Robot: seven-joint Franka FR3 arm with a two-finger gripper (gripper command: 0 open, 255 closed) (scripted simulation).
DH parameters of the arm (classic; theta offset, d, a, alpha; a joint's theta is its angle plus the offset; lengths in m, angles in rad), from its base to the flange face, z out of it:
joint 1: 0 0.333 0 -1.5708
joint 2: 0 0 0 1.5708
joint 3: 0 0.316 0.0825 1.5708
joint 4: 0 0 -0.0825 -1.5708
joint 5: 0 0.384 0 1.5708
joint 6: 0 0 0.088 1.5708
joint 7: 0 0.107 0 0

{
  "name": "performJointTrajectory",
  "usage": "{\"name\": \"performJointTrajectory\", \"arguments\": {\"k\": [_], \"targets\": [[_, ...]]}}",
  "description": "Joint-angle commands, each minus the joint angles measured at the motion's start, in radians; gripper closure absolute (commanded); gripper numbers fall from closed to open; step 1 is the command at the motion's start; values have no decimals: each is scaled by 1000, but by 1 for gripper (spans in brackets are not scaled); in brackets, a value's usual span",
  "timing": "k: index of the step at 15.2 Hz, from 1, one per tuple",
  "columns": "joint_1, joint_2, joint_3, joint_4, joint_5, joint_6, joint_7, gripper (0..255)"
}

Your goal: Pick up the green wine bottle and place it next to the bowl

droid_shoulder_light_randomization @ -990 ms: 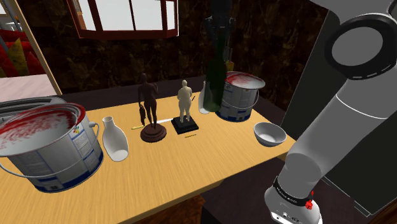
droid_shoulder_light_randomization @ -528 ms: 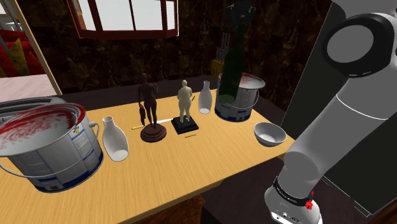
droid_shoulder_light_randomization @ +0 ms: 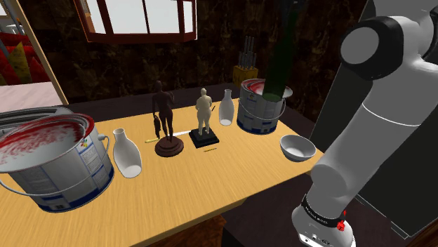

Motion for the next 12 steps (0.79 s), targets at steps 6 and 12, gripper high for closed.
{"name": "performJointTrajectory", "arguments": {"k": [6,12], "targets": [[-52,19,-60,40,-15,-18,-124,255],[-41,-104,-43,-218,-32,119,-96,255]]}}
